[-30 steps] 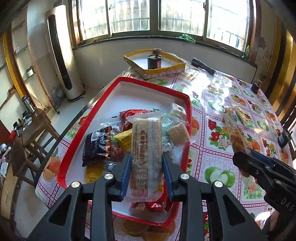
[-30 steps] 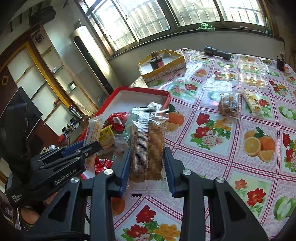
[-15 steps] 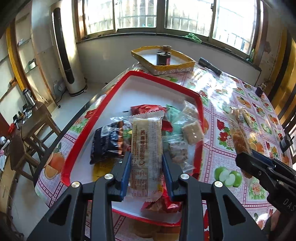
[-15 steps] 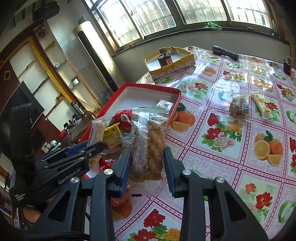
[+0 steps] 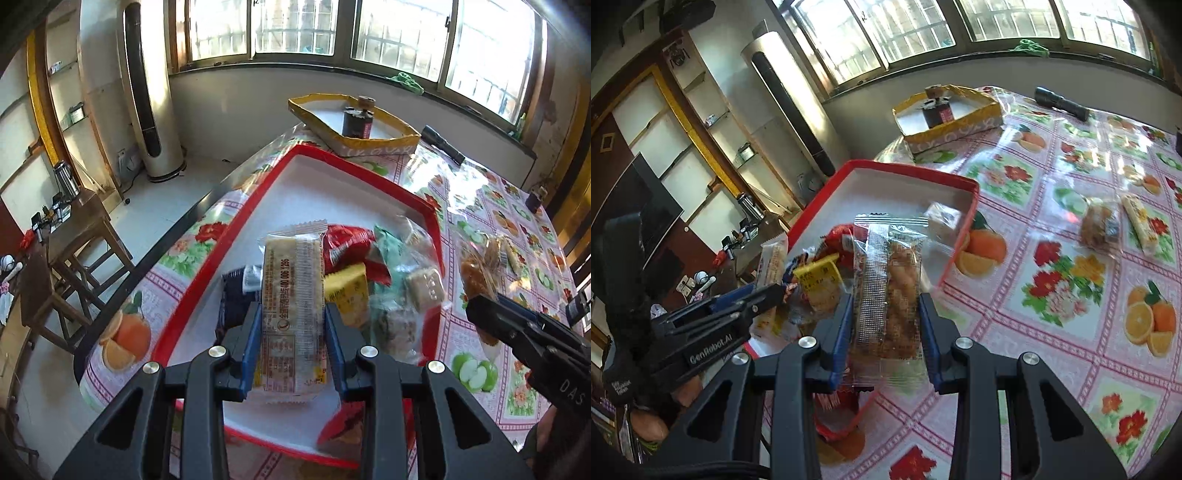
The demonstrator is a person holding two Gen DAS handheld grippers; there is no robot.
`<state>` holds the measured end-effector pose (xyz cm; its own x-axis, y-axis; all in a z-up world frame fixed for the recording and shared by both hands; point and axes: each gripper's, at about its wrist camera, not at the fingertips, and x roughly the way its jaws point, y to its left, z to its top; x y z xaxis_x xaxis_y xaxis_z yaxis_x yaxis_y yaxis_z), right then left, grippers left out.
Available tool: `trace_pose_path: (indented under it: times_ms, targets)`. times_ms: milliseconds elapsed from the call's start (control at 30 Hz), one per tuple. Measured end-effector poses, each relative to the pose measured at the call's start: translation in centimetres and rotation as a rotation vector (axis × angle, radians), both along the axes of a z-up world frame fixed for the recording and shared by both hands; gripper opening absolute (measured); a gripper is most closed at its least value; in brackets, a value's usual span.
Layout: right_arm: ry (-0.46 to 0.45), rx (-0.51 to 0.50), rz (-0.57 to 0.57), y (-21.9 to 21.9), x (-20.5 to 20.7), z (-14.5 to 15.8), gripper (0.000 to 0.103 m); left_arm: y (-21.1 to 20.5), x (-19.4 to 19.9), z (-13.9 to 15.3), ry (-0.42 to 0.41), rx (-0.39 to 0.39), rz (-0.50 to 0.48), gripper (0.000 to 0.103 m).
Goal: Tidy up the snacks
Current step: 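Carry the wafer packet with the left gripper while the right carries the peanut-bar packet over the tray, then lower both packets into the tray and open the left and right grippers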
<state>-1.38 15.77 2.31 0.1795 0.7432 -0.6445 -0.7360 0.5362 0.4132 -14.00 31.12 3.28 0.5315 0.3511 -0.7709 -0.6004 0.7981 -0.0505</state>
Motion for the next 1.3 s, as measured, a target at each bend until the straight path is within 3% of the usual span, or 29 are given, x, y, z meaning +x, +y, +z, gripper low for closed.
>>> trace_pose_path:
  times_ms: [467, 1000, 1100, 1300]
  targets:
    - [-0.003, -0.039, 0.006, 7.0, 4.8, -0.6, 0.037, 3.7, 5.1, -0.8, 0.057, 0.010, 0.033, 0.032]
    - [0.044, -0.068, 0.032, 9.3, 6.8, -2.7, 0.037, 4.5, 6.7, -2.1, 0.105, 0.001, 0.037, 0.033]
    - [0.061, -0.065, 0.034, 9.5, 6.9, -2.8, 0.037, 4.7, 6.7, -2.2, 0.113, -0.014, 0.040, 0.036]
    - [0.056, -0.042, 0.021, 8.7, 6.9, -2.1, 0.044, 4.2, 5.7, -1.2, 0.096, 0.008, 0.053, 0.054]
